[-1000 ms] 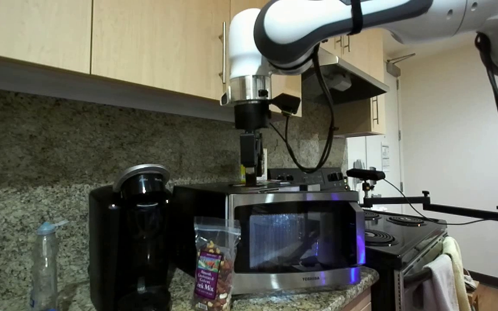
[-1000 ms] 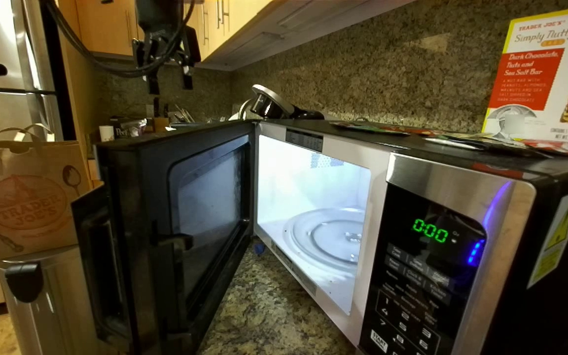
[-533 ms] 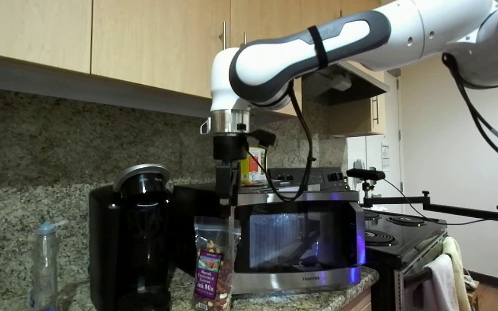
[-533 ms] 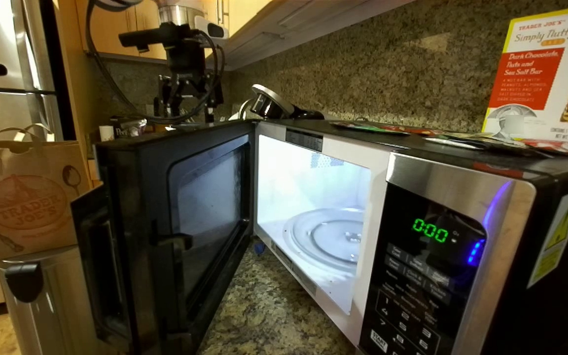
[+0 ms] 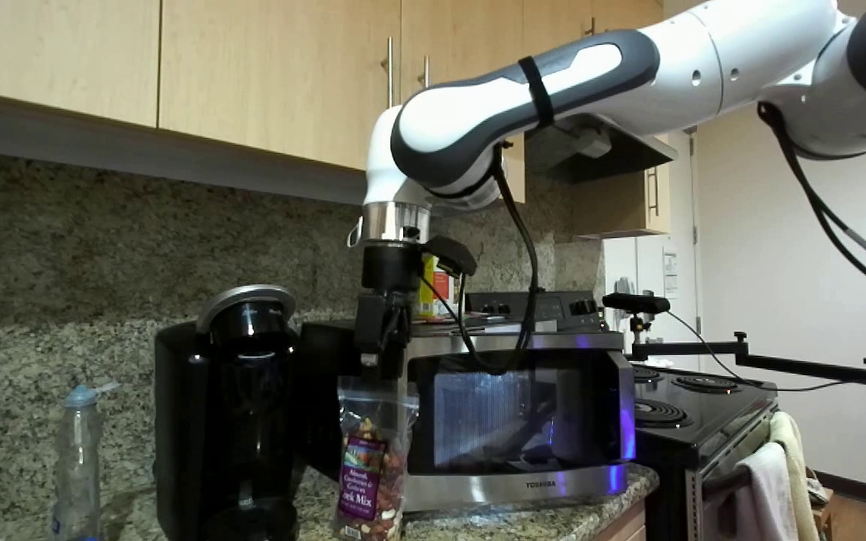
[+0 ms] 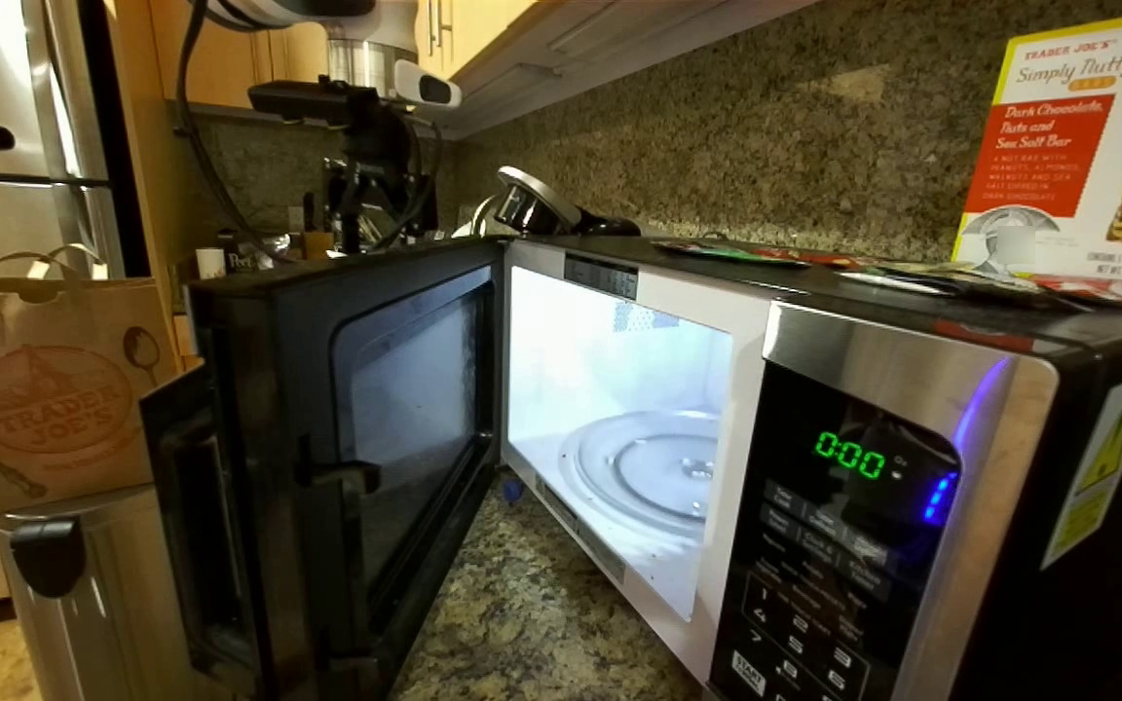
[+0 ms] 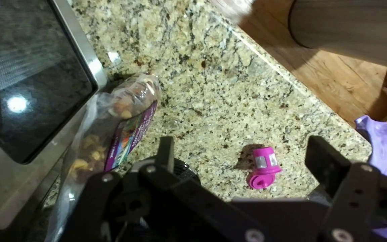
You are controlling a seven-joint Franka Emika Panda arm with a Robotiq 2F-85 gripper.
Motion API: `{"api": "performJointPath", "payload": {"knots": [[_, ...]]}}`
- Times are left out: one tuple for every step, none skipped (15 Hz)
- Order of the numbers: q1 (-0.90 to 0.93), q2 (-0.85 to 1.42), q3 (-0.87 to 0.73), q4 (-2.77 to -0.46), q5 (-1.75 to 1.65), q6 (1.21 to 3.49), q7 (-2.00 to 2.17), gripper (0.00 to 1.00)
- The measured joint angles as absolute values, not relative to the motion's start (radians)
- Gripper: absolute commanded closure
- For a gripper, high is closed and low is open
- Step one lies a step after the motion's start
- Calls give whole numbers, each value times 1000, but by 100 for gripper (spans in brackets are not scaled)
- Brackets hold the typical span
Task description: Pick up the packet on the countertop
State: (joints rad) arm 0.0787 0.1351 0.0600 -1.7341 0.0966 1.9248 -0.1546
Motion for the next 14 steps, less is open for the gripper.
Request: {"api": "performJointPath", "payload": {"knots": [[78, 135, 58, -1739, 111, 1931, -149, 0], [77, 135, 57, -1746, 119, 1936, -140, 0], [77, 135, 55, -1753, 119, 1936, -124, 0], [77, 135, 53, -1759, 117, 1936, -104, 0], [78, 135, 52, -1765, 107, 1934, -72, 0], [78, 135, 51, -1769, 93, 1930, -36, 0], [79, 135, 51, -1771, 78, 1925, -4, 0], [80, 136, 51, -1771, 67, 1919, 25, 0], [81, 136, 51, -1771, 62, 1913, 51, 0], [82, 136, 51, -1771, 60, 1911, 71, 0], [82, 136, 51, -1771, 60, 1912, 87, 0], [82, 136, 51, -1771, 60, 1915, 92, 0], [82, 136, 51, -1771, 61, 1917, 93, 0], [82, 136, 51, -1771, 61, 1918, 94, 0]]}}
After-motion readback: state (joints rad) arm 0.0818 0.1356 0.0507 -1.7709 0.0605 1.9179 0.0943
